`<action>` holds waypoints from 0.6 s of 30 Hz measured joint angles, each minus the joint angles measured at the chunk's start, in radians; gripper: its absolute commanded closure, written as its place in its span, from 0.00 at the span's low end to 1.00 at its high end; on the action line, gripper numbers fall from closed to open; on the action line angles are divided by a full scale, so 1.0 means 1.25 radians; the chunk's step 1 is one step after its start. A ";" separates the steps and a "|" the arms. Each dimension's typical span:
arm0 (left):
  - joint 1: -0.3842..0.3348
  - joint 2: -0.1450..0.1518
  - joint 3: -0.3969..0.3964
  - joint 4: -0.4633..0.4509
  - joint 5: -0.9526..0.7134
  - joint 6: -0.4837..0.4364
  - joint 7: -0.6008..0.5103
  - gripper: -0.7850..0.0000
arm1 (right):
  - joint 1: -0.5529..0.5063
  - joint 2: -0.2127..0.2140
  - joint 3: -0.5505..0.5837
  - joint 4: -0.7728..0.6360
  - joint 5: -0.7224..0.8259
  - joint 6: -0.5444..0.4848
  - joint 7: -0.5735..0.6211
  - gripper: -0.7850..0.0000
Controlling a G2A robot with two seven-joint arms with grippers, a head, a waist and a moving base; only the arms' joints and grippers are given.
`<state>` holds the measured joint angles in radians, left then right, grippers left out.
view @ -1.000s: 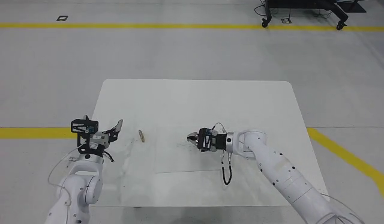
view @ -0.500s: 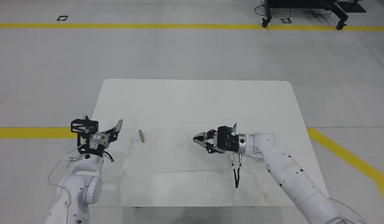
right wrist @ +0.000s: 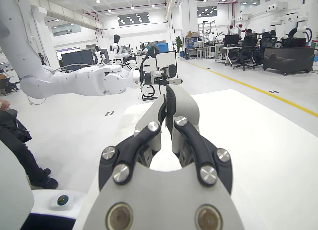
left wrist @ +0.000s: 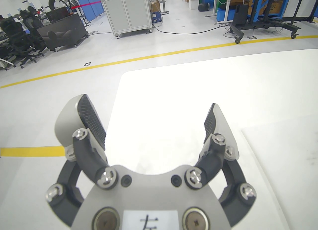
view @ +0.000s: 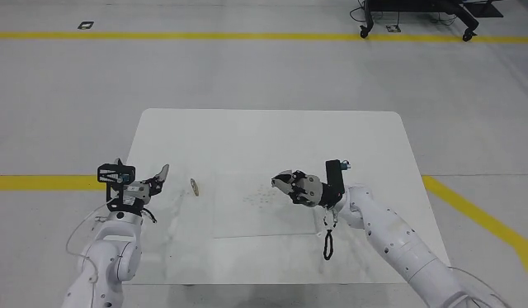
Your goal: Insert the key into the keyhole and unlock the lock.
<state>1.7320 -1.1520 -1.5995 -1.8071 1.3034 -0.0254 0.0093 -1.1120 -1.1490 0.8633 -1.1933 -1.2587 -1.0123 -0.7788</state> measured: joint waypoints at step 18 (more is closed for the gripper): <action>-0.235 0.018 0.147 0.007 -0.932 -0.464 -0.706 0.00 | -0.013 -0.008 0.007 0.015 0.307 0.000 0.143 1.00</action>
<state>1.4385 -1.1298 -1.4162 -1.7989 0.1386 -0.6054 -0.8731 -1.1278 -1.1596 0.8720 -1.1741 -0.8746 -1.0123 -0.5999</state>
